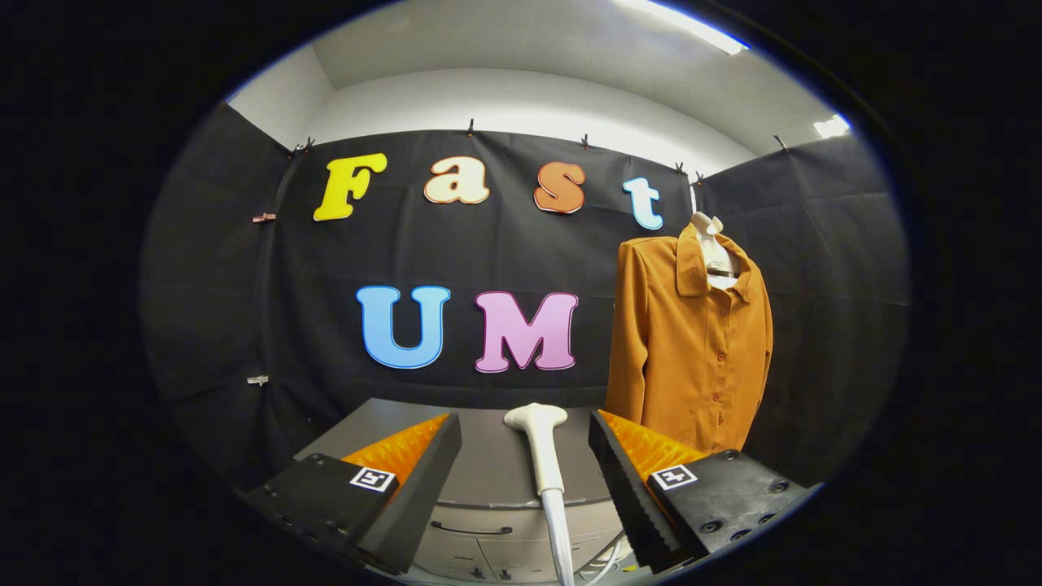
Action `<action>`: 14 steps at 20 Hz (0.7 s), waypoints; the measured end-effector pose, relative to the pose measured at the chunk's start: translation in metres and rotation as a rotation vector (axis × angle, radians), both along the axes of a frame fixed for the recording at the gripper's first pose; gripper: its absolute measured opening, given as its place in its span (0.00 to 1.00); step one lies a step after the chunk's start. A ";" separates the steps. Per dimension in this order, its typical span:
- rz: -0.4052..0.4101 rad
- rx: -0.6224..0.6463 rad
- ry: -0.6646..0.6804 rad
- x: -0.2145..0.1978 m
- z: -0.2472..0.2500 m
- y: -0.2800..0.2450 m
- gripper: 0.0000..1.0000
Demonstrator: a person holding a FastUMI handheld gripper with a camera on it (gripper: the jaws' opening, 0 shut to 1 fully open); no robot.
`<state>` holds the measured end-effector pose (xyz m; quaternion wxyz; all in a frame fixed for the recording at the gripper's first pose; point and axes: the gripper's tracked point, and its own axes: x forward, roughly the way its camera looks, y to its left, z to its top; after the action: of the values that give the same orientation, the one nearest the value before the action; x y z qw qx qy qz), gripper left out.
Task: Iron the clothes twice with a garment steamer, once on the left side and once on the right side.
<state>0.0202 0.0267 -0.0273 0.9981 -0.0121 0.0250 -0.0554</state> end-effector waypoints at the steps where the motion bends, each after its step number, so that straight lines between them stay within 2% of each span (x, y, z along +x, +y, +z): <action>1: -0.006 -0.002 0.008 0.003 -0.003 0.000 0.98; 6: -0.009 -0.002 0.052 0.038 -0.020 -0.008 0.98; 14: 0.019 -0.014 0.206 0.131 -0.074 -0.033 0.98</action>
<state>0.1511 -0.0063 -0.1015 0.9906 -0.0250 0.1268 -0.0447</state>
